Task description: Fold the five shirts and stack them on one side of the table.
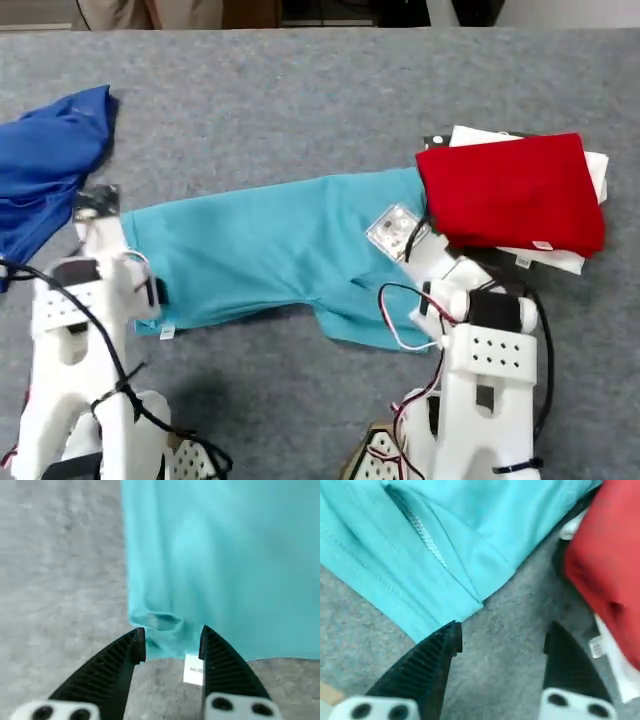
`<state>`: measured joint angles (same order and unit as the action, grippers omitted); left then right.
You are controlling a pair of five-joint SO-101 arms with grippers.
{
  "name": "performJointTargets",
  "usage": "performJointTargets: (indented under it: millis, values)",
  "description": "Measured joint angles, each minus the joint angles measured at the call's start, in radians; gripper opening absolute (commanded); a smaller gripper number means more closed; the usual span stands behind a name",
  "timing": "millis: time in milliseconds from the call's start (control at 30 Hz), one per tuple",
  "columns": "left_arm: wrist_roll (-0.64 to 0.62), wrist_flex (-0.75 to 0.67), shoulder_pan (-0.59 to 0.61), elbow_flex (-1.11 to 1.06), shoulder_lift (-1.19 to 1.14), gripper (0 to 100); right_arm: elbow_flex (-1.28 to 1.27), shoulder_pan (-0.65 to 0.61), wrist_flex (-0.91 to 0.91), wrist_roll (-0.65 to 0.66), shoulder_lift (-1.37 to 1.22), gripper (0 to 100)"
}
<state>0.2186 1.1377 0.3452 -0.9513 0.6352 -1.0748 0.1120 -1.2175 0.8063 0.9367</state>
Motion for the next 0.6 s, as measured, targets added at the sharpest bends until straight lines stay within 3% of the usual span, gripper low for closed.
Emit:
performJointTargets:
  millis: [33,133,233,400,600]
  values:
    - [-0.003,0.031,0.018,0.043,0.000,15,0.012,0.000,0.000,0.000,0.000,0.0]
    - [-0.008,0.071,0.048,0.163,0.000,1,0.023,-0.034,0.011,-0.014,0.000,3.7]
    - [-0.084,0.043,0.028,0.219,-0.009,3,0.023,-0.117,0.043,-0.091,-0.009,0.5]
    - [-0.224,-0.180,-0.075,0.178,-0.118,2,0.057,-0.305,0.132,-0.239,-0.144,0.5]
    - [-0.284,-0.473,-0.123,0.098,-0.298,2,0.201,-0.354,0.222,-0.331,-0.451,0.5]
